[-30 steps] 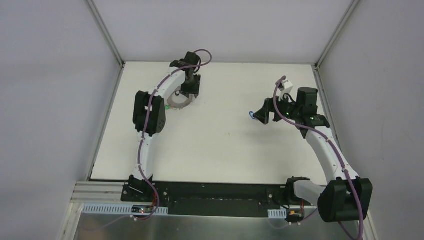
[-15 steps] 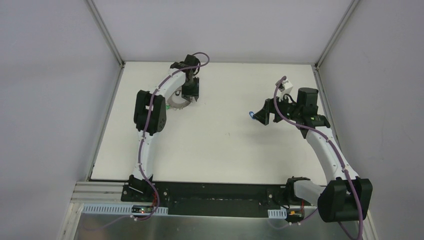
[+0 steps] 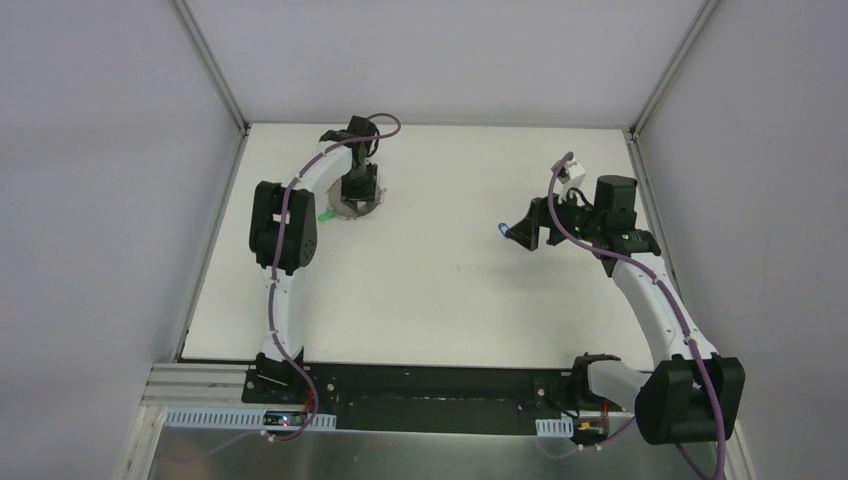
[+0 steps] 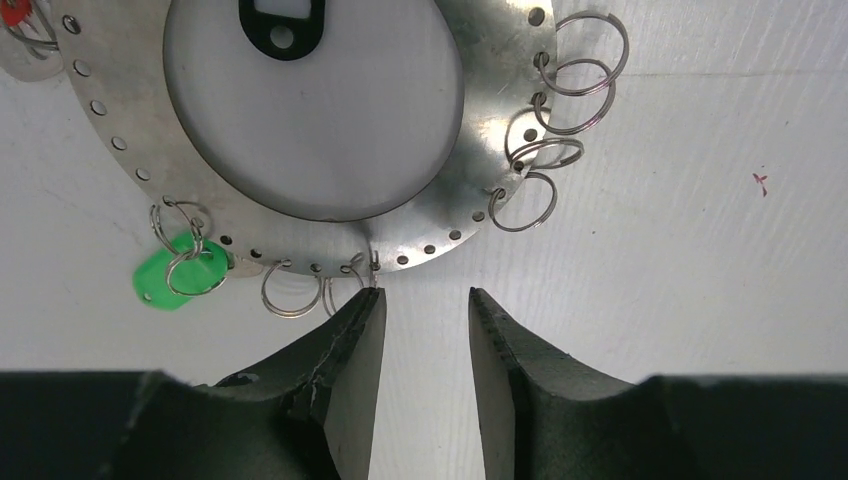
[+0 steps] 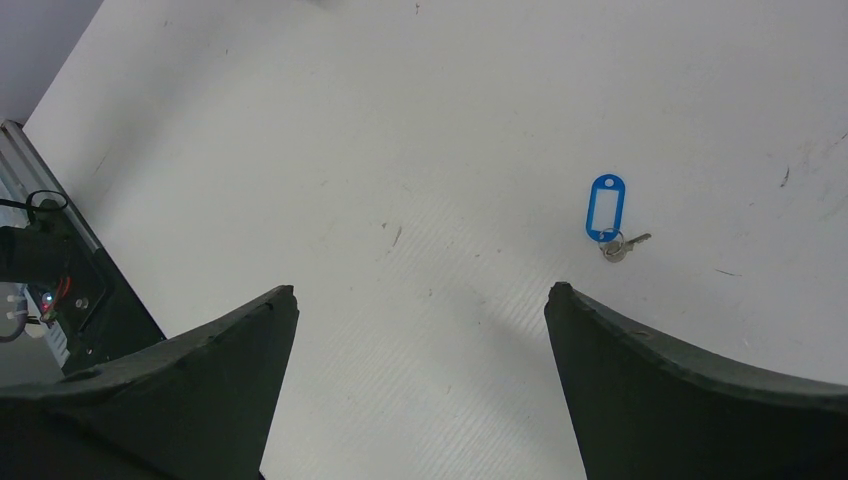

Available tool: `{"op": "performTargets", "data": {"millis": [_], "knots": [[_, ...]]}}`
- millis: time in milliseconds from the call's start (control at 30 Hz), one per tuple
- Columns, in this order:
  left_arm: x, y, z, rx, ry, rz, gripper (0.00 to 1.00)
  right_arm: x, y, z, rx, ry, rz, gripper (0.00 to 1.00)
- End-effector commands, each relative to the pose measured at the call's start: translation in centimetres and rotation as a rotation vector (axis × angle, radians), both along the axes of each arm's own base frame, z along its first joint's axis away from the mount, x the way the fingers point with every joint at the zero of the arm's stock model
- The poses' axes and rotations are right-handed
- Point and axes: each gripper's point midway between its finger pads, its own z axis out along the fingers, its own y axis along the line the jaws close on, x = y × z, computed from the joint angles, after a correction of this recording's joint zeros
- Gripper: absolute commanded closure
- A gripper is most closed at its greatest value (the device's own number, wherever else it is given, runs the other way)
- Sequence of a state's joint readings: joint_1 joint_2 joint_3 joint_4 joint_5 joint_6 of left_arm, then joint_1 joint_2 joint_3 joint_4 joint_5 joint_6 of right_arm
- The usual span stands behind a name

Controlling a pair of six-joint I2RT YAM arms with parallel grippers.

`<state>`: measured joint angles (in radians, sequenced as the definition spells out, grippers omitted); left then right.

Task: Put the keys on the keyring

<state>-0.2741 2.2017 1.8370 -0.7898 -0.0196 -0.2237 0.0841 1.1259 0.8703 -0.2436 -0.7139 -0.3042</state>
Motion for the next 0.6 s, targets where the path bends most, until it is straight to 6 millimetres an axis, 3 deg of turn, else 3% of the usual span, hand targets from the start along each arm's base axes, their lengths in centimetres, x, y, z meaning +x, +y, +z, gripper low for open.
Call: {"op": "performTargets", "data": {"millis": [0,233,567], "knots": [[-0.2,1.3,2.3,0.011,-0.03,-0.021,0.64,0.0,0.1,0.8,0.014,-0.025,0.018,0.02],[0.1,1.9,3.5,0.034,-0.077,-0.053,0.64,0.0,0.0,0.9,0.021,-0.026,0.02,0.02],[0.3,2.4,2.2,0.039,-0.008,-0.059,0.68,-0.3,0.0,1.3,0.036,-0.027,0.027,0.02]]}}
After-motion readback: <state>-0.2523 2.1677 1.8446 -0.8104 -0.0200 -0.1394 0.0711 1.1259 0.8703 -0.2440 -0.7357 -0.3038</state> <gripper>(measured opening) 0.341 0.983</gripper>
